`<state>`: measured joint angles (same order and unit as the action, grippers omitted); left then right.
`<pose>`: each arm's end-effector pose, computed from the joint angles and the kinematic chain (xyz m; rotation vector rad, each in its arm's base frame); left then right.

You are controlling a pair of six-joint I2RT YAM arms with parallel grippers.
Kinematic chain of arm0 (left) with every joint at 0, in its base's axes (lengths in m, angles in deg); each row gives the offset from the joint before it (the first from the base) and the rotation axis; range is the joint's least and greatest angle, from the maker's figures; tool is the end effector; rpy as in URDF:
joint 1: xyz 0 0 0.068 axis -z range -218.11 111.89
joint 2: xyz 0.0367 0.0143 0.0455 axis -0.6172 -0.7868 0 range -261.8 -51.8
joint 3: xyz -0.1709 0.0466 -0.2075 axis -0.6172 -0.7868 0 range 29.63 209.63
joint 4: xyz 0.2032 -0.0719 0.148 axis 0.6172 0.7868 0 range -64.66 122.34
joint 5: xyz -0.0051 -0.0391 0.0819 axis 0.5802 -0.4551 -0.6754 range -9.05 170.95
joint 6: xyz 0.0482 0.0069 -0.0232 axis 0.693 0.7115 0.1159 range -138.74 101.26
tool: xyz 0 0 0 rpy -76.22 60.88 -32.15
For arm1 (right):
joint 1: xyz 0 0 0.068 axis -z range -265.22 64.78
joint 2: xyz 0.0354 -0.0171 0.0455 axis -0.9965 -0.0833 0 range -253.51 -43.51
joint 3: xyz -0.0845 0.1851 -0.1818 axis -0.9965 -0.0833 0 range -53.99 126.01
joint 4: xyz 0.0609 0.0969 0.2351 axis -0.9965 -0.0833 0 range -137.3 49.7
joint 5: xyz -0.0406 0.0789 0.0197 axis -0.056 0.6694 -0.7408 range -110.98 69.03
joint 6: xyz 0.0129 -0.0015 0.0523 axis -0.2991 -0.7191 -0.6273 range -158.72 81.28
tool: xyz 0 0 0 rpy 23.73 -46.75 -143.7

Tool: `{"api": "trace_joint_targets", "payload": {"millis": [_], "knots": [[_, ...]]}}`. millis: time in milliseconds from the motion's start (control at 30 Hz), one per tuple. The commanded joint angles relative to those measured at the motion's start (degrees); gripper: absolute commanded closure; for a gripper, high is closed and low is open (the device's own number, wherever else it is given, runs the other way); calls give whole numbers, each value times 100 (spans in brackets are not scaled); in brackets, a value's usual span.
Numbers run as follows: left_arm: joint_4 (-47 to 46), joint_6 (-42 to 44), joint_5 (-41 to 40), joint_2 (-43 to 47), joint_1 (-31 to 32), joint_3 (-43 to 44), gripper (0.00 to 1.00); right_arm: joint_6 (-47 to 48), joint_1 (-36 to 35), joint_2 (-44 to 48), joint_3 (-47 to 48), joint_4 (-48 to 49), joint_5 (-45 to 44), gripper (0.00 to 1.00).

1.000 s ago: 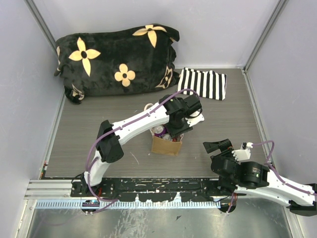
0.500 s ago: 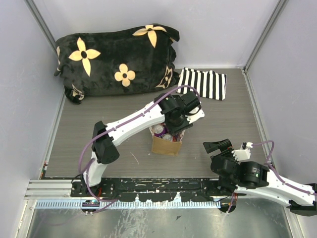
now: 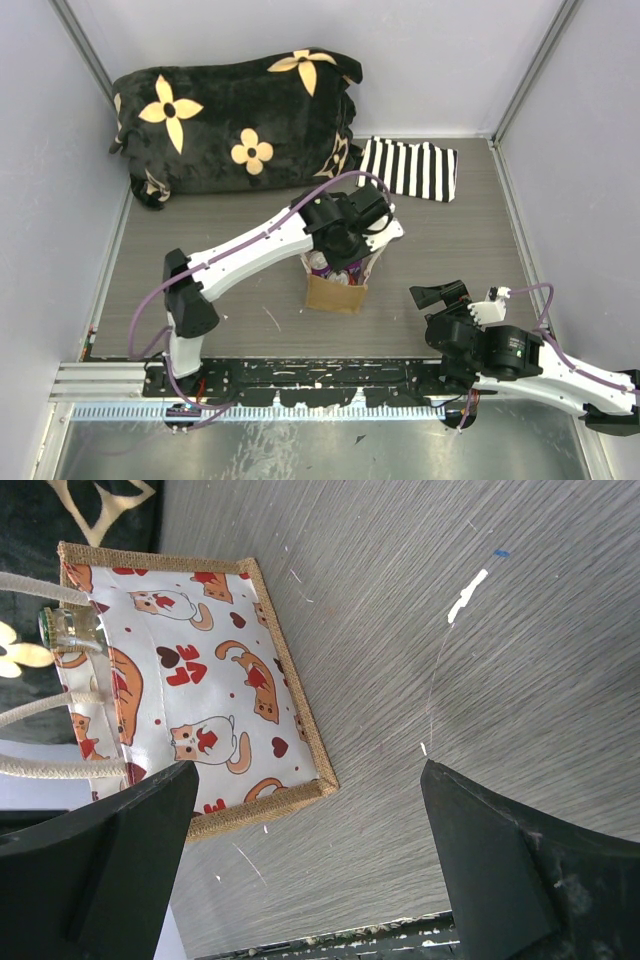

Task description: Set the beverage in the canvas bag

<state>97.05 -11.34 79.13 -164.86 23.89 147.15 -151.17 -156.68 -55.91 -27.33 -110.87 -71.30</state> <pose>0.1913 -0.3574 0.3342 1.5675 2.2792 -0.2160 0.0383 0.0277 0.2083 1.0604 1.9456 0.6988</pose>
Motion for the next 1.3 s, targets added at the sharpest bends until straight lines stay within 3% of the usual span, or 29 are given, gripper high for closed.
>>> {"api": "trace_joint_targets", "payload": {"millis": [0, 333, 700, 1267], "knots": [[-280, 58, 42, 510, -10, -682, 87, -23, -17, -121, 86, -484, 212, 0], [-706, 89, 52, 363, -38, -1115, 97, -11, -19, -70, 93, -493, 216, 0], [-1034, -141, 423, 195, -39, -1600, 98, -23, -18, -31, 79, -501, 218, 0], [-1258, -436, 893, -156, -21, -1468, 99, -45, -22, -30, 67, -519, 200, 0]]}}
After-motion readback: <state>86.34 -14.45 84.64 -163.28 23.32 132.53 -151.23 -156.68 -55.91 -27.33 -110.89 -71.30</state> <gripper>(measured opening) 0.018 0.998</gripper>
